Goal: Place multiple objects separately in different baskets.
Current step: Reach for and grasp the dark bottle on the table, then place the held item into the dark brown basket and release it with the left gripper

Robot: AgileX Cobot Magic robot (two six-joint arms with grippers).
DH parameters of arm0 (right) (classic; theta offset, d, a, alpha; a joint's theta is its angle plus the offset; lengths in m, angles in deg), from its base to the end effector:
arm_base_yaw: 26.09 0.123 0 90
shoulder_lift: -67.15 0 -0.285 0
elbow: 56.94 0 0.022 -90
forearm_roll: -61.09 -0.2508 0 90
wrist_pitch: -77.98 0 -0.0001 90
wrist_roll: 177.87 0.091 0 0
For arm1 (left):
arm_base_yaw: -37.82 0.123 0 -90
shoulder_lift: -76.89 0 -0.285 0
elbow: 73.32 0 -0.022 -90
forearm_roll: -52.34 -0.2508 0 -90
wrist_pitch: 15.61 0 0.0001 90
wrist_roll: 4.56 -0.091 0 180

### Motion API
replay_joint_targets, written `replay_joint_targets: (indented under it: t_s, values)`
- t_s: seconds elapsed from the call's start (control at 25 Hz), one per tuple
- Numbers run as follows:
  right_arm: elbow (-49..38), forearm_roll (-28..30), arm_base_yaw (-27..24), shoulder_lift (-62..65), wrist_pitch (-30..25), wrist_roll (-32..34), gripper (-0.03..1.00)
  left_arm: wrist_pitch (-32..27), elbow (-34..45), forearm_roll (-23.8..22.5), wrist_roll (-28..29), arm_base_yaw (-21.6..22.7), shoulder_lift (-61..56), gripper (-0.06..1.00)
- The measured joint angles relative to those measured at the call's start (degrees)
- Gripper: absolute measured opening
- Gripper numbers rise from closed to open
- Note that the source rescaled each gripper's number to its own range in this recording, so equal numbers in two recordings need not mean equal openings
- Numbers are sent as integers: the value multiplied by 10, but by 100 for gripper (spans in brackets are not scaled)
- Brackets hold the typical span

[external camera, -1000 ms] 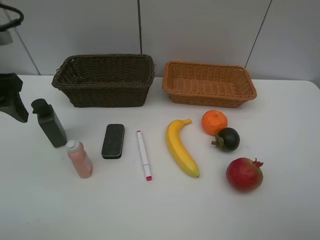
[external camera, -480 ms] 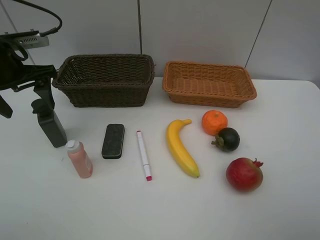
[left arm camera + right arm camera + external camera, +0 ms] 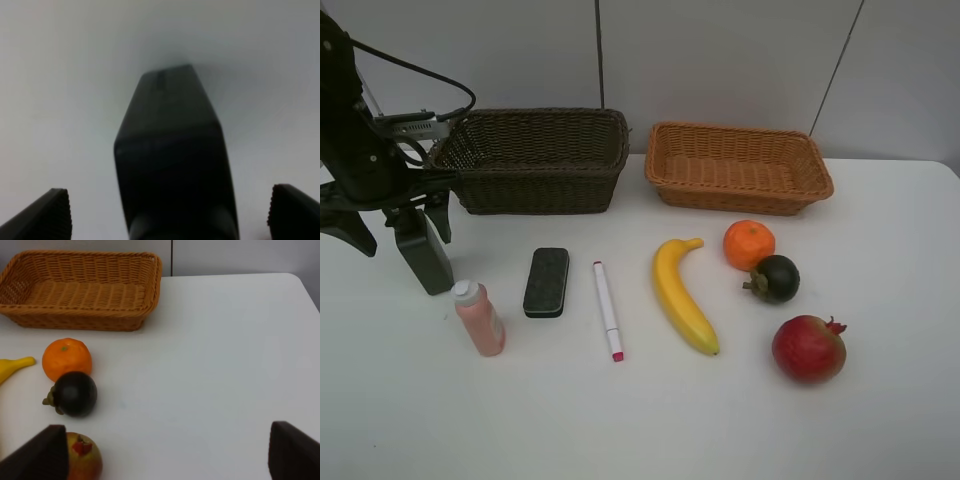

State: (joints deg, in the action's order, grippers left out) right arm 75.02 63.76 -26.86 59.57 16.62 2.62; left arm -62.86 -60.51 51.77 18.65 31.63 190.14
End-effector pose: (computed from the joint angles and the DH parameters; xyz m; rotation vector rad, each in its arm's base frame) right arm -0.0070 -0.0036 0.2791 0.0252 2.0412 -0.0588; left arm 0.3368 -0.0359 0.1646 -0.4384 2.9946 -0.0336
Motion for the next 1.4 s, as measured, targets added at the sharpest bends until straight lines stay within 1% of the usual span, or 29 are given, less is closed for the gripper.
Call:
replay_joint_targets:
  t_s: [0.08,0.2,0.36,0.44,0.52,0.6,0.68,0.92,1.0,1.08,1.2,1.28,1.4]
  values:
    - [0,0,0,0,0,0,80,28,0,0,2,0,13,96]
    - [0,0,0,0,0,0,80,50,0,1,3,0,24,96]
    - [0,0,0,0,0,0,80,59,-1,1,4,0,31,96]
    - [0,0,0,0,0,0,80,61,-1,1,4,0,31,93]
    - [0,0,0,0,0,0,80,61,-1,1,4,0,31,80]
    - [0,0,0,0,0,0,80,61,-1,1,4,0,31,57]
    - [0,0,0,0,0,0,80,59,-2,-3,4,0,31,37]
    - [0,0,0,0,0,0,80,57,-3,-2,3,1,28,36]
    - [0,0,0,0,0,0,80,43,-12,1,-1,1,18,36]
    - [0,0,0,0,0,0,80,18,-37,9,-13,1,-2,36]
    - [0,0,0,0,0,0,80,-24,-115,36,-40,1,-25,36]
    - [0,0,0,0,0,0,80,-52,-183,52,-56,1,-26,36]
    - [0,0,0,0,0,0,80,-80,-276,61,-69,1,-7,36]
